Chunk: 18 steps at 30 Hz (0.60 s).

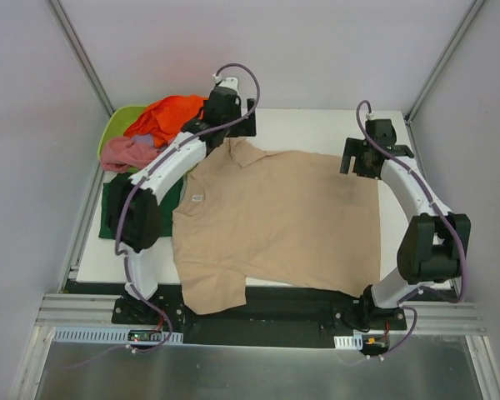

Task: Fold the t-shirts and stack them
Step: Flatten out the tshirt

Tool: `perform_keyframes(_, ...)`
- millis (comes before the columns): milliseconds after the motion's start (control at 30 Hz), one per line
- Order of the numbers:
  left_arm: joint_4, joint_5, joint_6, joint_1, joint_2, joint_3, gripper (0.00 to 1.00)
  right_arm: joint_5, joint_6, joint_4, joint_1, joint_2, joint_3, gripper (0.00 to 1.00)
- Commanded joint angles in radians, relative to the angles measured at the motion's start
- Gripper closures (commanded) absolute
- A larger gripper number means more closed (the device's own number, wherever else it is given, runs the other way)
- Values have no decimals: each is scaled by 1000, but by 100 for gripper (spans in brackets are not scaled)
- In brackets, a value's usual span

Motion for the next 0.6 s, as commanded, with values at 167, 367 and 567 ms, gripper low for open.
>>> perform_keyframes(167,81,360,-207,-5,-299,-559,1,-338,119,90,112,-147,-360,4)
perform_keyframes(367,103,360,-248,-5,-264,-678,1,-258,179,90,110,-55,-396,4)
perform_keyframes(567,118,366,-350,-15,-207,-721,1,-226,185,89,48,-27,-445,4)
